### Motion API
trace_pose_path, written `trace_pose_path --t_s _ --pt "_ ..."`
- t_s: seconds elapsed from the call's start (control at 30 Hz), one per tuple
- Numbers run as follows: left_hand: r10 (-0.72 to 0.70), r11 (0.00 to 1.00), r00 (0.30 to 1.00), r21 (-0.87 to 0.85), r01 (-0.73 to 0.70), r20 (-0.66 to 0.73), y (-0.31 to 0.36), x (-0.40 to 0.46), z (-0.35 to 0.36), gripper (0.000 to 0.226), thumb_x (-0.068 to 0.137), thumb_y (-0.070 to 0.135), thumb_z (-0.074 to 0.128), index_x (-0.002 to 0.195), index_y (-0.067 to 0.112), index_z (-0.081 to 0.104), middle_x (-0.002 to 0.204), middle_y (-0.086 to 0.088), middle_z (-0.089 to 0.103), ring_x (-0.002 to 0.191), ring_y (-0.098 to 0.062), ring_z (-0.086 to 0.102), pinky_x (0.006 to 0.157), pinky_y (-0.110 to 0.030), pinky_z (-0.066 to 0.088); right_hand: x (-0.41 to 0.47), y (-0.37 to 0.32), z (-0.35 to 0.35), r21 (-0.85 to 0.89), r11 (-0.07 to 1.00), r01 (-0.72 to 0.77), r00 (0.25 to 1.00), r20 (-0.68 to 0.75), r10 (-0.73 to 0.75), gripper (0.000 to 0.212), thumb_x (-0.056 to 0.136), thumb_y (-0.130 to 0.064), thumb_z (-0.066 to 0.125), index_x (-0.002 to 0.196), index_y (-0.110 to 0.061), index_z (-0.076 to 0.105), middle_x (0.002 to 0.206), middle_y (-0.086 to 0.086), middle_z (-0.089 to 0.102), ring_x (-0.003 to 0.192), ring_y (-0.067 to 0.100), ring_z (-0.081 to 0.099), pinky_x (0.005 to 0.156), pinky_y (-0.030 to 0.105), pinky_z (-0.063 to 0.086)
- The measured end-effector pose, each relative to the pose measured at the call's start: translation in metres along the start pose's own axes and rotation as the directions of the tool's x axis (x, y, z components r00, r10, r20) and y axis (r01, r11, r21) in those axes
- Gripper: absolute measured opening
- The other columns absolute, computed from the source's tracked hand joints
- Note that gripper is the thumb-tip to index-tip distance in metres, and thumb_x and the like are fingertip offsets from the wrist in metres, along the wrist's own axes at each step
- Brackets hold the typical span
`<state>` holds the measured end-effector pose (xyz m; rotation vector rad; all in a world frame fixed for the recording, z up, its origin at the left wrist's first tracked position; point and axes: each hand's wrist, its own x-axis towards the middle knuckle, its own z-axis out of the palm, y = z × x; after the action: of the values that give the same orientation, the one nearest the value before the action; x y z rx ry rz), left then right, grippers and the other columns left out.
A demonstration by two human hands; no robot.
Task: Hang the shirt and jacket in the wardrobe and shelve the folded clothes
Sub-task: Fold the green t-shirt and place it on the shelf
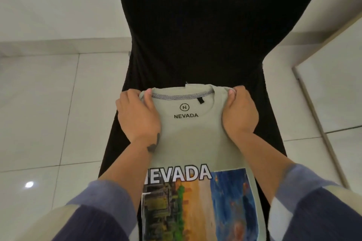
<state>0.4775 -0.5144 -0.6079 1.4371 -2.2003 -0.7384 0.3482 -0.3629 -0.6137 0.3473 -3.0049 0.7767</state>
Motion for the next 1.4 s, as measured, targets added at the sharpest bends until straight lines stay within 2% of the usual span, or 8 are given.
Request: trace_pose_path --t_s 0.27,0.37,0.43,0.53,0.73,0.93,1.07,1.4 --pt "0.02 0.997 0.999 -0.067 -0.022 -0.028 -0.001 -0.003 0.0 0.031 0.098 0.045 0.036 0.1 0.016 0.047 0.09 0.005 0.046 0.087 -0.013 0.043 0.075 -0.029 0.035 -0.002 -0.013 -0.003 -0.124 0.958 0.259 0.959 -0.09 -0.27 0.031 0.093 -0.033 0.039 0.12 -0.024 0.052 0.122 0.006 0.049 0.113 0.026 0.044 0.093 0.041 0.033" --pt "-0.003 0.987 0.999 -0.163 -0.006 -0.054 -0.001 -0.005 -0.002 0.022 0.097 0.044 0.037 0.094 0.023 0.038 0.09 0.003 0.054 0.081 -0.015 0.05 0.071 -0.029 0.038 0.007 -0.041 -0.004 -0.081 0.745 0.662 0.748 0.137 -0.65 0.042 0.092 -0.046 0.038 0.126 -0.026 0.052 0.123 0.0 0.053 0.114 0.021 0.046 0.092 0.039 0.032" --pt "-0.039 0.974 0.997 -0.226 0.022 -0.068 -0.001 -0.007 -0.002 0.02 0.097 0.044 0.038 0.094 0.024 0.035 0.089 0.005 0.055 0.075 -0.013 0.052 0.069 -0.026 0.036 0.011 -0.059 0.007 -0.035 0.608 0.793 0.582 0.342 -0.738 0.052 0.092 -0.056 0.036 0.134 -0.026 0.046 0.124 -0.003 0.052 0.112 0.018 0.047 0.091 0.036 0.033" --pt "-0.045 0.964 0.995 -0.265 0.02 -0.088 -0.002 -0.009 -0.001 0.018 0.097 0.042 0.04 0.096 0.024 0.036 0.08 0.017 0.047 0.066 -0.001 0.049 0.065 -0.02 0.033 0.012 -0.065 0.026 -0.068 0.515 0.854 0.501 0.371 -0.782 0.055 0.092 -0.06 0.036 0.129 -0.023 0.05 0.117 -0.002 0.055 0.105 0.019 0.052 0.083 0.034 0.037" --pt "0.003 0.958 0.993 -0.285 -0.035 -0.115 -0.007 -0.008 0.003 0.02 0.097 0.044 0.039 0.097 0.024 0.035 0.075 0.018 0.047 0.066 0.003 0.05 0.058 -0.01 0.034 0.006 -0.054 0.036 -0.081 0.485 0.871 0.491 0.199 -0.848 0.044 0.092 -0.054 0.036 0.093 -0.015 0.057 0.07 0.001 0.064 0.06 0.026 0.062 0.049 0.03 0.033" --pt "0.051 0.963 0.996 -0.267 -0.03 0.073 -0.002 -0.017 -0.012 0.05 0.092 0.057 0.043 0.126 0.02 0.043 0.086 0.018 0.05 0.071 0.005 0.048 0.069 -0.018 0.036 -0.004 -0.065 -0.012 -0.135 0.502 0.855 0.512 0.381 -0.77 0.044 0.098 -0.052 0.027 0.121 -0.019 0.044 0.077 0.003 0.06 0.069 0.029 0.057 0.057 0.035 0.033" --pt "-0.015 0.904 0.984 -0.419 0.089 0.176 0.016 -0.034 -0.043 0.036 0.093 0.053 0.042 0.071 0.025 0.047 0.065 0.01 0.05 0.058 -0.004 0.046 0.056 -0.022 0.035 -0.004 -0.085 -0.073 -0.044 0.574 0.818 0.524 0.468 -0.712 0.038 0.097 -0.052 0.029 0.113 -0.022 0.044 0.068 -0.003 0.052 0.062 0.021 0.055 0.055 0.035 0.043" --pt "-0.029 0.829 1.0 -0.559 0.03 0.011 0.128 -0.098 -0.19 0.029 0.099 0.04 0.035 0.088 0.015 0.046 0.065 0.009 0.05 0.057 -0.001 0.047 0.051 -0.013 0.034 -0.069 -0.141 -0.27 0.153 0.702 0.696 0.594 0.426 -0.682 0.027 0.096 -0.048 0.038 0.102 -0.023 0.047 0.074 0.004 0.062 0.063 0.021 0.06 0.059 0.041 0.052"
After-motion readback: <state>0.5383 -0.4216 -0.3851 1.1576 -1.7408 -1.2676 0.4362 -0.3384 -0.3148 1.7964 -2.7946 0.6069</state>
